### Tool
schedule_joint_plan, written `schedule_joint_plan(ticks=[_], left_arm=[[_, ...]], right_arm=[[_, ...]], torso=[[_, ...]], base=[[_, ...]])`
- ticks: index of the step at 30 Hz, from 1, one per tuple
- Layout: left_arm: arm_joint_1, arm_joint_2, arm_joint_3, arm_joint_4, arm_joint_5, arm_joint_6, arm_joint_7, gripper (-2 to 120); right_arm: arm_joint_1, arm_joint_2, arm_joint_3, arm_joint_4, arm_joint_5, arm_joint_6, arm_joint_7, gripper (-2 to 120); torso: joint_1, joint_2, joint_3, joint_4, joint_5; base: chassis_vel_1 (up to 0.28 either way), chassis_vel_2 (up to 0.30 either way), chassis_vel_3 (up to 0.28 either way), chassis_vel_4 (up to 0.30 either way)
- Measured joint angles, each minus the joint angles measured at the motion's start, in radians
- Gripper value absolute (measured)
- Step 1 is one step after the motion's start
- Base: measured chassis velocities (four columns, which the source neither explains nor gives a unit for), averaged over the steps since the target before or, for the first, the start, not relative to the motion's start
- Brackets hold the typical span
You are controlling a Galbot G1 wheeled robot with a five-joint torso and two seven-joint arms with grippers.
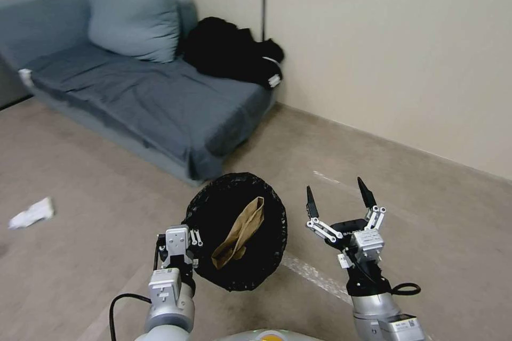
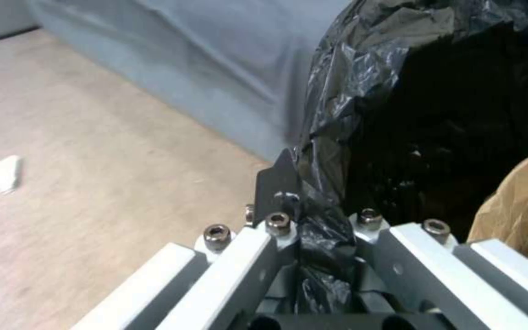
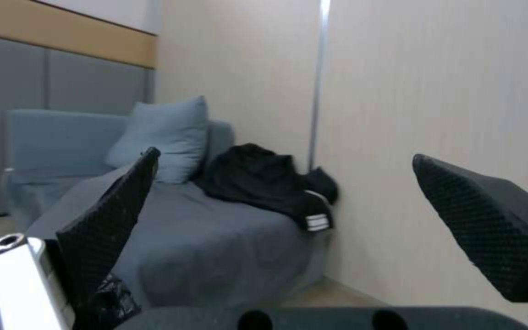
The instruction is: Pick up the trash bin, then pick up the garbage from the floor and place it into the trash bin.
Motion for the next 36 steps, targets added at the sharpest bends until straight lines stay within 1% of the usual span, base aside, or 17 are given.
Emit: schedule_joint_plan(ticks=[36], left_arm=[[0.003,0.009,-0.008,-0.023,0.006,0.009,0.0,1]], right_arm=[[0.02,-0.006,0.001,-0.01,-0.007,-0.017,-0.025,100]], torso=[[0.0,0.0,0.0,0.0,0.0]], base=[[0.125,0.126,0.125,0.124]])
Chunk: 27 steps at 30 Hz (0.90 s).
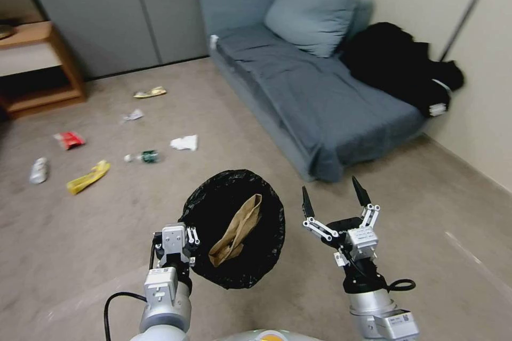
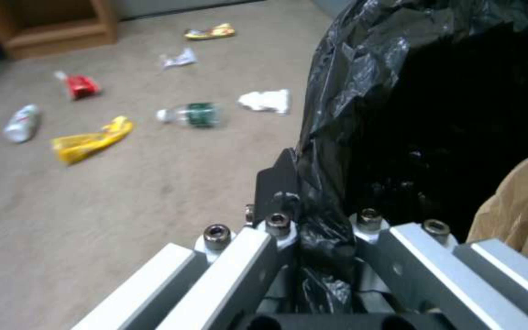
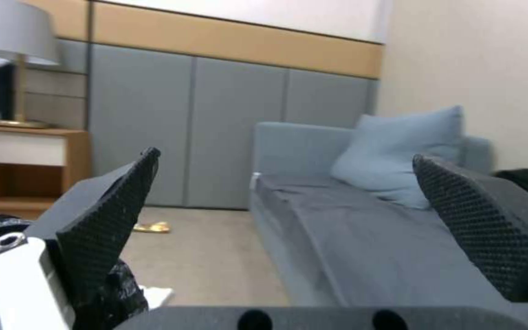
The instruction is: Pick up the trash bin, then pick up the garbage from the floor and place it into the trash bin.
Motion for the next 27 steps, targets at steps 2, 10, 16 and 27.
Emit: schedule_joint_plan(ticks=[2,10,16,27], left_arm=[[0.0,0.0,0.0,0.0,0.0,0.0,0.0,1],[0.0,-0.004,-0.001,0.0,0.001,0.001,0.0,1],[-0.001,-0.004,-0.002,0.004,0.0,0.001,0.0,1],[-0.001,-0.004,-0.001,0.01,-0.004,0.001,0.0,1]], right_arm=[[0.0,0.0,0.0,-0.001,-0.004,0.0,0.0,100],[0.005,-0.004,0.004,-0.005,-0.01,-0.001,-0.002,100],[0.015,-0.014,0.001,-0.017,-0.017,-0.002,-0.004,100],[0.028,-0.017,-0.003,-0.027,-0.025,-0.007,-0.012,100]], torso=[[0.0,0.0,0.0,0.0,-0.0001],[0.0,0.0,0.0,0.0,0.0],[0.0,0.0,0.0,0.0,0.0],[0.0,0.0,0.0,0.0,0.0]], base=[[0.123,0.115,0.108,0.107],[0.123,0.133,0.146,0.12],[0.121,0.139,0.123,0.115],[0.128,0.125,0.123,0.125]])
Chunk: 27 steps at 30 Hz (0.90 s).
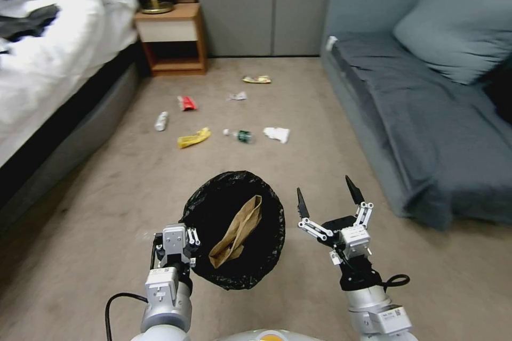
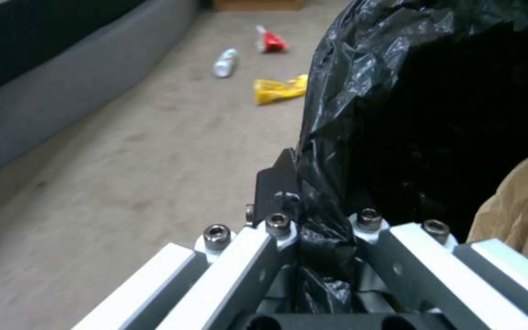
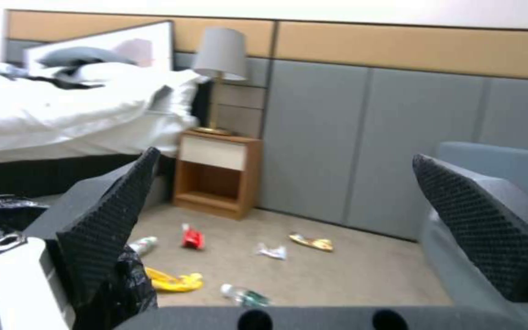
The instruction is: Pick up the trash bin, then pick up the garbage from the floor and place it into the trash bin.
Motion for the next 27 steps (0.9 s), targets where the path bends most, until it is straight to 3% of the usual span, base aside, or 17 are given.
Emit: schedule_joint_plan(ticks=[27], left_arm=[[0.0,-0.003,0.005,0.001,0.009,-0.006,0.004,1]], right_arm=[[-0.014,0.008,0.006,0.015,0.002,0.02,0.009,100]], torso=[[0.0,0.0,0.0,-0.0001,0.0]], base=[[0.019,0.019,0.019,0.017]])
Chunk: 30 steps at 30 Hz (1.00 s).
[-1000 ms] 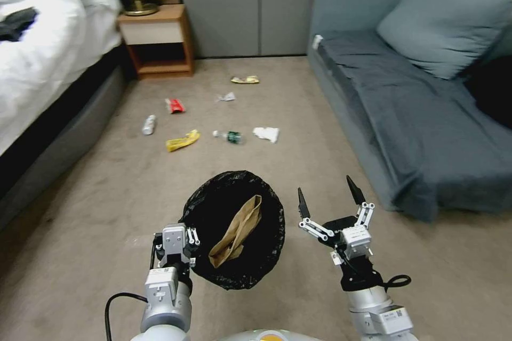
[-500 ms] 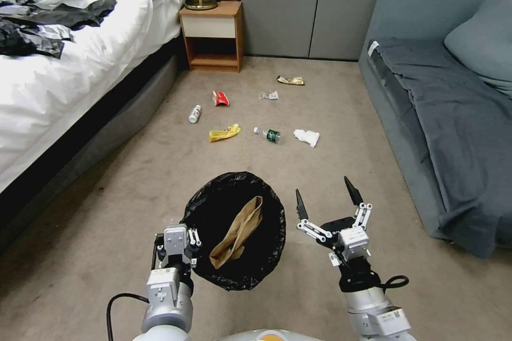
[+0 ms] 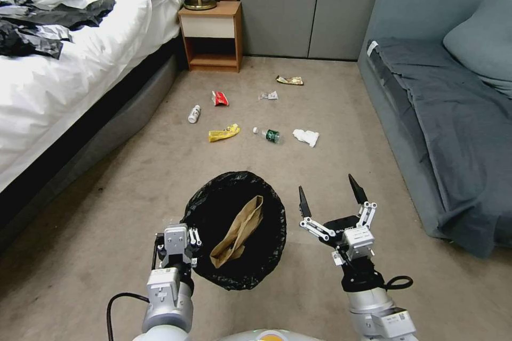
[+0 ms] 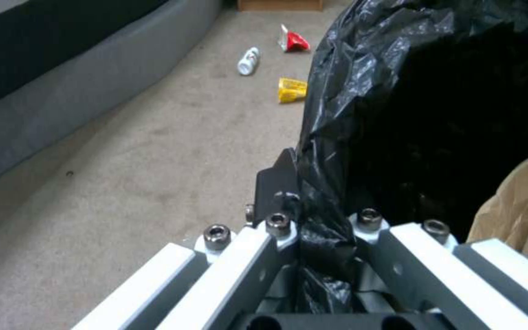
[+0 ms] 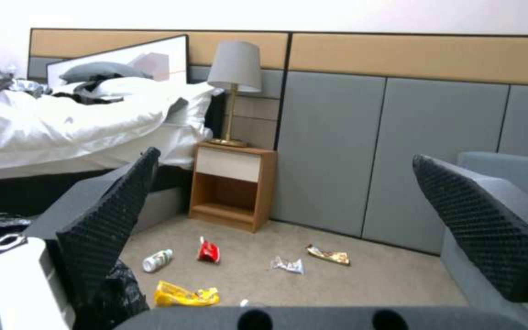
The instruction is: Pick up the trash bin, then pick up the garbage from the floor and place it into the trash bin.
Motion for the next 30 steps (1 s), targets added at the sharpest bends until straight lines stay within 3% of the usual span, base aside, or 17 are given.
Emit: schedule_joint_plan(ticks=[14,30], left_arm=[[0.004,0.005,-0.004,-0.005,0.001,-0.006,0.001,1],[0.005,0.005,-0.004,-0.007,0.008,-0.008,0.002,1]], right_arm=[[0.0,0.003,-0.002,-0.004,-0.003,0.006,-0.001,100],[0.006,0.0,0.006,-0.001,0.002,0.008,-0.003,100]], torso=[[0.0,0.0,0.0,0.0001,-0.0001],[0.0,0.0,0.0,0.0,0.0]], base=[[-0.032,0.031,0.031,-0.03],[-0.251,0.241,0.246,-0.241]])
